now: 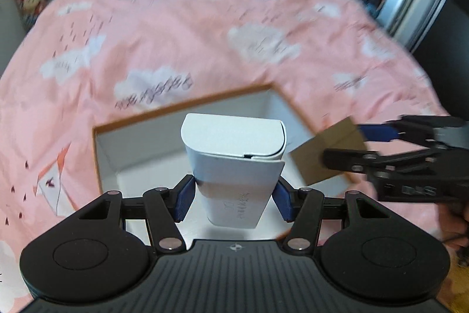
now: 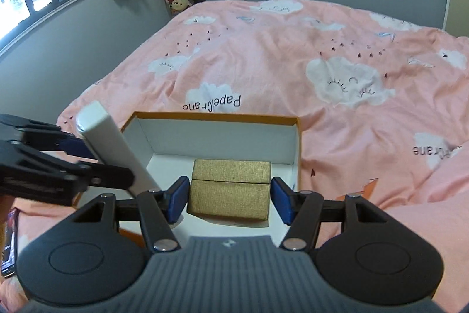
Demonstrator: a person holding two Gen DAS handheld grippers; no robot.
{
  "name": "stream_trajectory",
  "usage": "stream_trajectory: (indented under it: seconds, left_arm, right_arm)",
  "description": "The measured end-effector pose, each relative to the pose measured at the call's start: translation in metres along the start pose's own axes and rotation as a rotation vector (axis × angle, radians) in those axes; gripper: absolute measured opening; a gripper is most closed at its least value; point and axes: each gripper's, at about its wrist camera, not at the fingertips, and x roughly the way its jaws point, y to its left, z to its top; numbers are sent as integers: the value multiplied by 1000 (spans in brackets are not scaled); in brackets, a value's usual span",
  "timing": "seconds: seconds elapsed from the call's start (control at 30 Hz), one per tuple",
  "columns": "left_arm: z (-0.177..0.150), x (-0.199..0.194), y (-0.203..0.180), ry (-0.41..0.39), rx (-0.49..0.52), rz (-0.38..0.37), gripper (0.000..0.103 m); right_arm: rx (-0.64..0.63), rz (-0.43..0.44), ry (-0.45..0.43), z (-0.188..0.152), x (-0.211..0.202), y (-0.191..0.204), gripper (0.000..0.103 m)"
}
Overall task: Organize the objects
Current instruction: 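Lift the white box with the left tool while the right tool carries the gold box over the orange box, then lower the white box into the orange box and open the left tool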
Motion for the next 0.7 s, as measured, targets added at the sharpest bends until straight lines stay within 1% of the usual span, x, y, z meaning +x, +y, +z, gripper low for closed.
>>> stream_trajectory:
  seconds: [0.1, 0.23, 0.3, 0.43, 0.5, 0.6, 0.67, 0.7]
  left_arm:
    - [0, 26, 17, 93, -27, 42, 65]
    - [-4, 52, 34, 201, -40, 48, 65]
    - [-3, 59, 39, 211, -38, 45, 66]
    - [12, 70, 41, 215, -38, 56, 65]
    - [19, 84, 42, 218, -33, 111, 65]
    - [23, 110, 50, 231, -35, 226, 65]
    - [24, 121, 57, 237, -41, 268, 65]
    - [24, 124, 58, 240, -45, 272, 65]
  right_arm:
    - [-12, 22, 30, -5, 19, 1, 62]
    - [-31, 57, 73, -7, 44, 4, 62]
    - [-32, 72, 88, -5, 55, 6, 62]
    - [-34, 83, 101, 3, 74, 9, 62]
    - [-29, 83, 105, 6, 80, 9, 62]
    - [-16, 84, 112, 9, 90, 7, 62]
    - [-12, 83, 119, 9, 94, 4, 62]
    - [-11, 82, 123, 8, 97, 3, 62]
